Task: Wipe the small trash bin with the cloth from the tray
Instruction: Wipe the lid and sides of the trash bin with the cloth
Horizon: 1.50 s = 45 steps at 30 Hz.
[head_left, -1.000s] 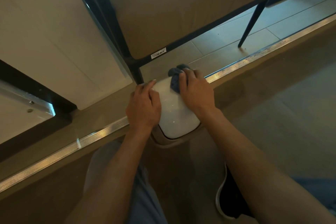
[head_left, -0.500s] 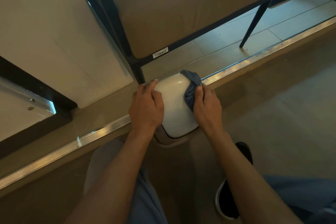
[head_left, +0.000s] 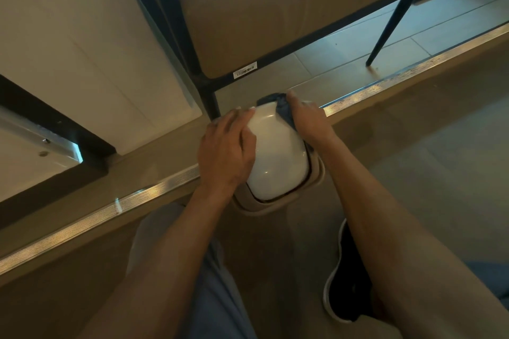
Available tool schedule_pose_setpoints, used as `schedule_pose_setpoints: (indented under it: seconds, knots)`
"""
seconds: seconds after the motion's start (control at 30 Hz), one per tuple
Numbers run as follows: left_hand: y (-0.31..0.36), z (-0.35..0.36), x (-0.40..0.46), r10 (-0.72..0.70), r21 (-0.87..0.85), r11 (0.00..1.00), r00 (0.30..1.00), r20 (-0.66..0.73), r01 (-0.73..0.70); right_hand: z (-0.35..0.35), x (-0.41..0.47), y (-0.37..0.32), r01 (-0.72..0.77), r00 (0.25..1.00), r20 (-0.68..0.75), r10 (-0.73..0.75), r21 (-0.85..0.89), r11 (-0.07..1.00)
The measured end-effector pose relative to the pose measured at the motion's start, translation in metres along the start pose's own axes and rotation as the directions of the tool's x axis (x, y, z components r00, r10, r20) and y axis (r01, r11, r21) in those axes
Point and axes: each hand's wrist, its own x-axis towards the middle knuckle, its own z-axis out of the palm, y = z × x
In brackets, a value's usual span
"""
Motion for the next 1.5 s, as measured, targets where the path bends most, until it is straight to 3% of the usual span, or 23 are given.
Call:
schedule_pose_setpoints:
  seconds: [0.1,0.23,0.43,0.53,0.6,0.67,0.73,0.9,1.0,1.1,1.23,1.4,1.5]
  knots:
    - [-0.003,0.001,0.002,0.018,0.007,1.0,1.0,-0.005,-0.018,0.008,-0.037,0.011,0.046,0.988,-0.155,0.004,0.32,0.946]
    - [-0.005,0.004,0.003,0.007,0.005,1.0,1.0,-0.018,-0.007,0.035,-0.082,0.039,0.075,0.951,-0.303,0.065,0.428,0.9]
    - [-0.005,0.003,0.003,0.024,-0.003,1.0,1.0,-0.002,-0.024,0.052,-0.097,0.03,0.003,0.881,-0.447,0.154,0.331,0.944]
    - [-0.006,0.002,0.002,0.024,-0.013,1.0,1.0,-0.002,-0.024,0.034,-0.075,0.015,-0.014,0.904,-0.41,0.121,0.255,0.967]
    - [-0.005,0.001,0.002,0.015,-0.023,1.0,1.0,0.003,-0.015,0.022,-0.05,0.001,-0.089,0.931,-0.346,0.115,0.09,0.992]
    - [-0.004,0.001,0.003,-0.005,-0.04,0.999,1.0,0.001,0.005,0.019,-0.029,-0.016,-0.107,0.953,-0.296,0.067,-0.121,0.987]
    - [-0.005,0.001,0.003,-0.031,-0.082,0.996,0.999,-0.005,0.031,0.026,-0.024,-0.028,-0.063,0.936,-0.351,-0.026,-0.238,0.969]
    - [-0.003,0.001,0.002,-0.039,-0.121,0.992,0.999,-0.033,0.035,0.07,-0.064,-0.035,0.088,0.828,-0.495,-0.265,-0.351,0.932]
    - [-0.001,0.001,0.002,-0.051,-0.117,0.992,0.998,-0.029,0.047,0.088,-0.087,-0.022,0.124,0.78,-0.545,-0.307,-0.346,0.93]
    - [-0.001,0.001,0.001,-0.043,-0.106,0.994,0.999,-0.031,0.039,0.086,-0.09,-0.01,0.08,0.755,-0.609,-0.242,-0.282,0.956]
    - [-0.002,0.001,0.001,-0.042,-0.112,0.993,0.999,-0.029,0.039,0.069,-0.077,-0.017,0.038,0.783,-0.619,-0.058,-0.046,0.998]
    - [-0.001,0.003,0.001,-0.05,-0.093,0.995,0.998,-0.033,0.046,0.019,-0.047,-0.017,-0.166,0.901,-0.382,0.206,0.134,0.977]
    - [-0.001,0.002,0.0,-0.066,-0.109,0.992,0.997,-0.039,0.061,0.007,-0.043,-0.005,-0.129,0.93,-0.325,0.171,0.146,0.981]
